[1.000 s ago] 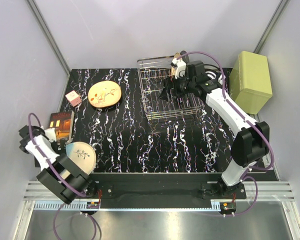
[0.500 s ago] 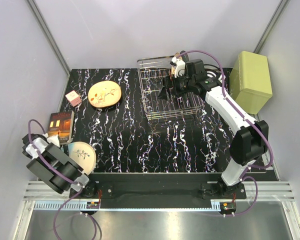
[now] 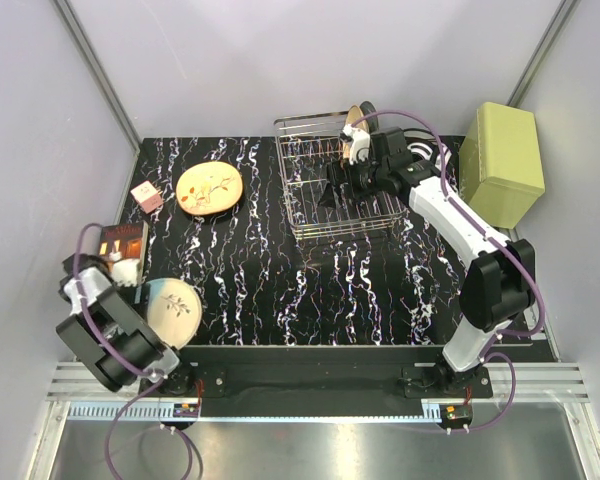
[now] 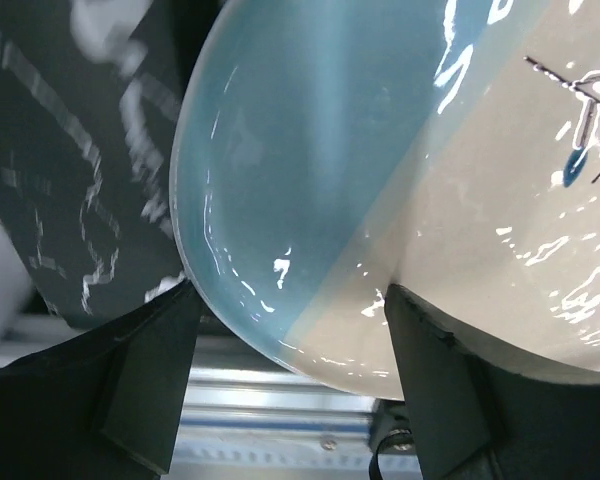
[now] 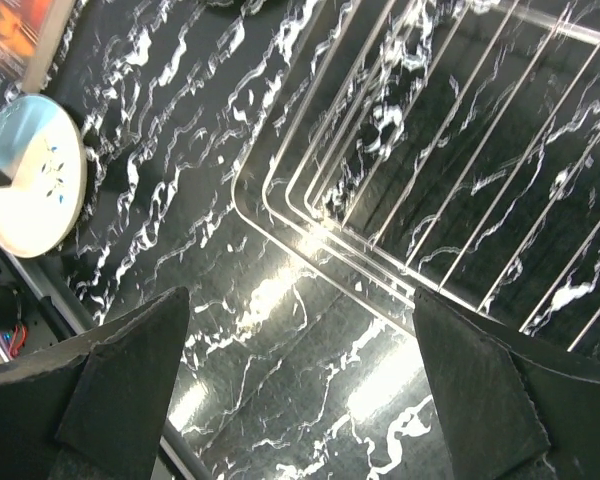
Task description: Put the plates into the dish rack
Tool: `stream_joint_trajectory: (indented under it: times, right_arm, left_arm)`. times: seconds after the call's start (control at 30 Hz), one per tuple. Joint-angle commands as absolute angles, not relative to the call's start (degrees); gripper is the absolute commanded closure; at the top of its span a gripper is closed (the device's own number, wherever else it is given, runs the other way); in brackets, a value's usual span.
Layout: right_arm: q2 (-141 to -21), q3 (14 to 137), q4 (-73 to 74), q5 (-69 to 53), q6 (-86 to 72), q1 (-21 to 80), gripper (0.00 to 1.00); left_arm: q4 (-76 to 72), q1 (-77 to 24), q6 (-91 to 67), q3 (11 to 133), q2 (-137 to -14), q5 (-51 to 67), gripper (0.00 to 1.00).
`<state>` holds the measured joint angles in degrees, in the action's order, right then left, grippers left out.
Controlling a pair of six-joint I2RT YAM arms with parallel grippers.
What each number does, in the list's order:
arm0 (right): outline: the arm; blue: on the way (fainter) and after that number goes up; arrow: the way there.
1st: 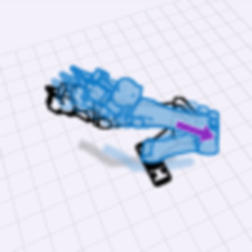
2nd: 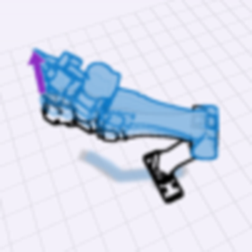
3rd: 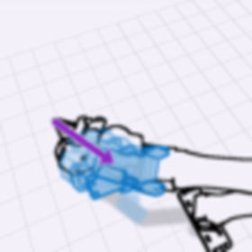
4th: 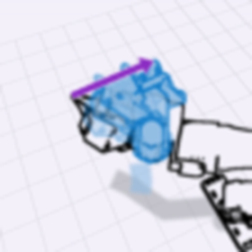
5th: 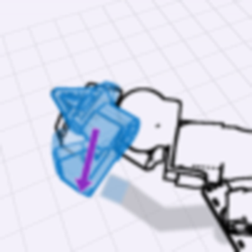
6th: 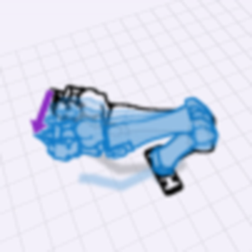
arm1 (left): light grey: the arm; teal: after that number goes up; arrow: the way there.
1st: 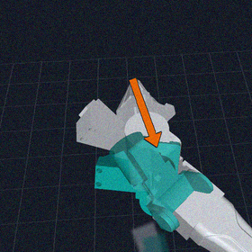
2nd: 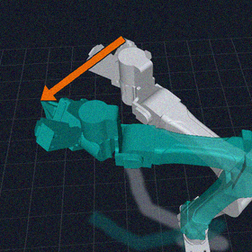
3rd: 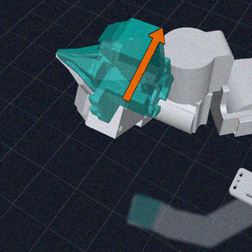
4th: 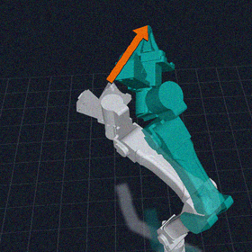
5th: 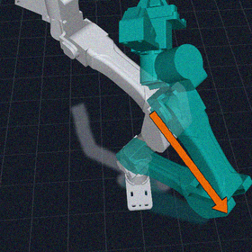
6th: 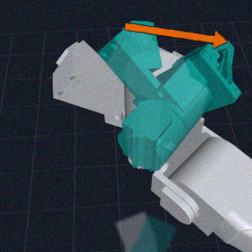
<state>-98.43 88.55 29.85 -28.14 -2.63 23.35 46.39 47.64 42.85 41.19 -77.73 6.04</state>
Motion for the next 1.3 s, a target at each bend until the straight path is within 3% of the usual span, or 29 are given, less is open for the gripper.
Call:
stream_joint_trajectory:
  times: [0.0,0.3,0.77,0.97,1.03,1.27]
  right_arm:
    - [-95.98,85.44,30.23,-28.30,-1.76,23.64,0.00]
    - [-90.01,73.57,26.02,-29.18,-6.59,23.56,0.00]
    - [-75.16,59.51,23.74,-30.67,-12.12,22.50,0.00]
    - [-71.37,55.38,20.04,-29.00,-16.33,22.41,0.00]
    - [-70.67,54.41,19.42,-30.14,-17.92,22.41,0.00]
    - [-73.21,53.01,17.59,-32.95,-22.67,22.41,0.00]
  left_arm:
    - [42.97,37.91,48.69,37.27,-73.83,10.63,0.24]
    - [47.46,19.81,39.03,39.63,-77.16,13.27,0.25]
    - [49.22,-7.45,24.35,54.30,-90.52,15.82,0.25]
    - [49.31,-7.92,11.62,61.43,-92.82,16.97,0.22]
    - [48.96,-5.99,5.93,61.70,-89.58,16.70,0.02]
    - [49.48,4.04,-7.37,56.43,-79.64,19.15,0.01]
